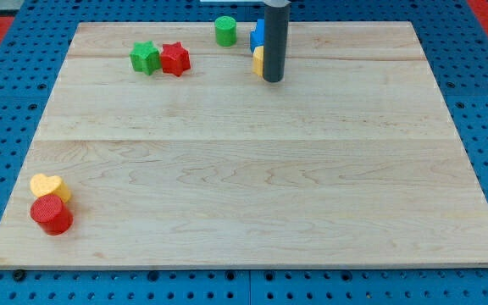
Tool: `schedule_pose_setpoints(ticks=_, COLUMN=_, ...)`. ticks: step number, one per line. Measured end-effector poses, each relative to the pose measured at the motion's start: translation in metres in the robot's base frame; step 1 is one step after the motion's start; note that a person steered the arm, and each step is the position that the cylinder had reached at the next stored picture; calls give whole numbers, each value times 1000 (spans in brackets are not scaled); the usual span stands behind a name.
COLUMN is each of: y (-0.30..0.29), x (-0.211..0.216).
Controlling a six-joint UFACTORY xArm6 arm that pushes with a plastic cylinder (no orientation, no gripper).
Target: Push blue cube closer to green circle
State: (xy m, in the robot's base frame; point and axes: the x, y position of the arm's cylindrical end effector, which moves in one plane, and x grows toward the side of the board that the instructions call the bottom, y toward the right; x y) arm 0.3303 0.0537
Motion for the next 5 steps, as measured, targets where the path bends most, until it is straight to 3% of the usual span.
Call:
schedule_pose_setpoints(ticks=1, y=41, x=-10)
schedule_pose_setpoints(ticks=3, y=28, x=-92)
schedule_pose_setpoints(ticks=5, y=4, x=-105)
